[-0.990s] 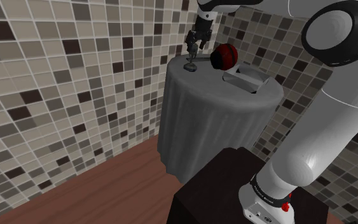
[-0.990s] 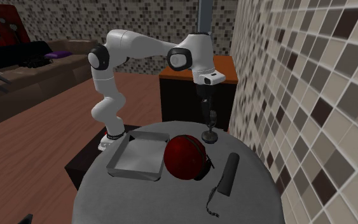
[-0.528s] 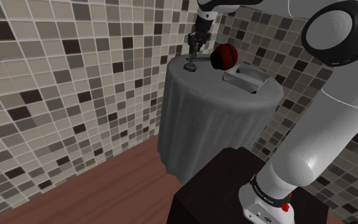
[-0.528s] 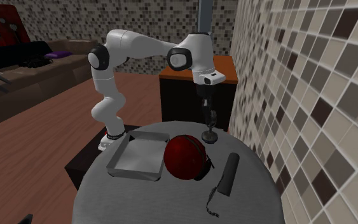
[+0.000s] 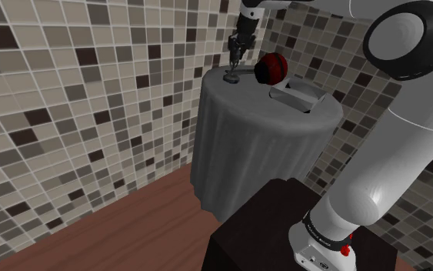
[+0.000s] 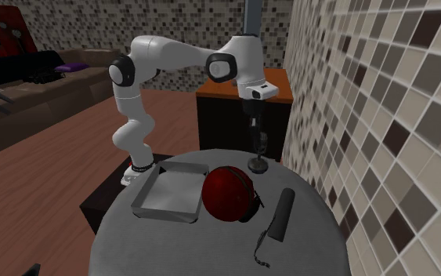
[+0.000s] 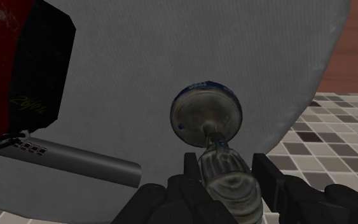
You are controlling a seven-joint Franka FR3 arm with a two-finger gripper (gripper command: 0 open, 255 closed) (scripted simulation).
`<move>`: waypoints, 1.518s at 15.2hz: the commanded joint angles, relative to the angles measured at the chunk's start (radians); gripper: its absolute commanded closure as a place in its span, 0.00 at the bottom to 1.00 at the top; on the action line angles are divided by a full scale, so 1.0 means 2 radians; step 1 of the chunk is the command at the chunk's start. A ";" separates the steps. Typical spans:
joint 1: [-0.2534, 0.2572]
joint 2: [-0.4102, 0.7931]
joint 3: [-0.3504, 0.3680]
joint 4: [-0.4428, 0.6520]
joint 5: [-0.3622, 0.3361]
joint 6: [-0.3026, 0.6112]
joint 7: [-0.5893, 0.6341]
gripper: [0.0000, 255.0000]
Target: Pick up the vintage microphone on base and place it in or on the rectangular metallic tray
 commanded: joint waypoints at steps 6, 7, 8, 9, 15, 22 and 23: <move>-0.001 0.010 0.000 0.059 0.002 -0.050 -0.002 1.00; -0.001 0.012 0.000 0.069 0.003 -0.057 -0.002 1.00; -0.001 0.014 -0.001 0.079 0.003 -0.065 -0.003 1.00; -0.001 0.017 -0.001 0.089 0.004 -0.072 -0.003 1.00; -0.004 0.036 -0.002 0.156 0.008 -0.121 -0.007 1.00; -0.017 0.006 -0.012 0.153 0.009 -0.146 -0.030 1.00; -0.020 -0.008 -0.015 0.138 0.008 -0.145 -0.038 1.00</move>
